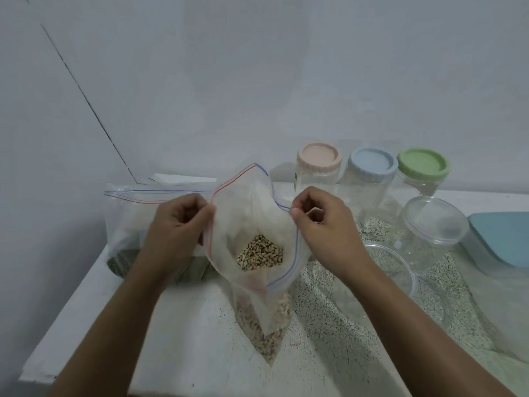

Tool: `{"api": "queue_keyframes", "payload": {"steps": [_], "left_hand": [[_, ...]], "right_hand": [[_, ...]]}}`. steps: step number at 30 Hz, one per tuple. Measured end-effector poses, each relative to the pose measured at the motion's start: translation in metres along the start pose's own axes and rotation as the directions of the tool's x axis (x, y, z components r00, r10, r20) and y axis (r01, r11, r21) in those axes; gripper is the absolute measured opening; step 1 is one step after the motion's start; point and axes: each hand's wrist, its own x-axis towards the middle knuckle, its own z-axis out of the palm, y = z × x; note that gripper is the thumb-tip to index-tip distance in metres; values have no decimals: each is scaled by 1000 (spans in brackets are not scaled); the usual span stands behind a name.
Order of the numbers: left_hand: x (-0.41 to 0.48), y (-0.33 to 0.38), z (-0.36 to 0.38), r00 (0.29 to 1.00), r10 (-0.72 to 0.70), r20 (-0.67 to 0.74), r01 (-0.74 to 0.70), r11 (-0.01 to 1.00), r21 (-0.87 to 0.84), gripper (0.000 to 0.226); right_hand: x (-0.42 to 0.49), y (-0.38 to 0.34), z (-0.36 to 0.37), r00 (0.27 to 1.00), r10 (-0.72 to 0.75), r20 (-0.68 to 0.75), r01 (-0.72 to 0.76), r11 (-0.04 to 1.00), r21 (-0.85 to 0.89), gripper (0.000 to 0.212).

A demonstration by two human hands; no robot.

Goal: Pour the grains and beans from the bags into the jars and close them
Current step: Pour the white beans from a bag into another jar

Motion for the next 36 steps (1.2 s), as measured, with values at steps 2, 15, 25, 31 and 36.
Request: {"api": "queue_keyframes", "payload": {"steps": [2, 15, 25, 31, 36], "left_hand": [[2, -2, -19, 1000, 23, -3, -23, 999, 42, 33], [0, 12, -19, 854, 96, 511, -54, 994, -97, 19], [22, -13, -21, 835, 14, 551, -10, 1000, -10, 42], [40, -42, 0, 921, -86, 381, 78, 996, 36, 17], [53, -46, 20, 852, -108, 512, -41, 961, 272, 30]], "right_hand": [[2, -3, -4, 1000, -8, -25, 5, 996, -91, 12], [37, -48, 6, 979, -22, 204, 117, 877, -467, 50], [51, -49, 23, 992, -57, 116, 112, 828, -550, 32], [39, -38, 18, 996, -59, 60, 80, 889, -452, 37], [33, -38, 15, 975, -204, 88, 222, 889, -402, 34]]}}
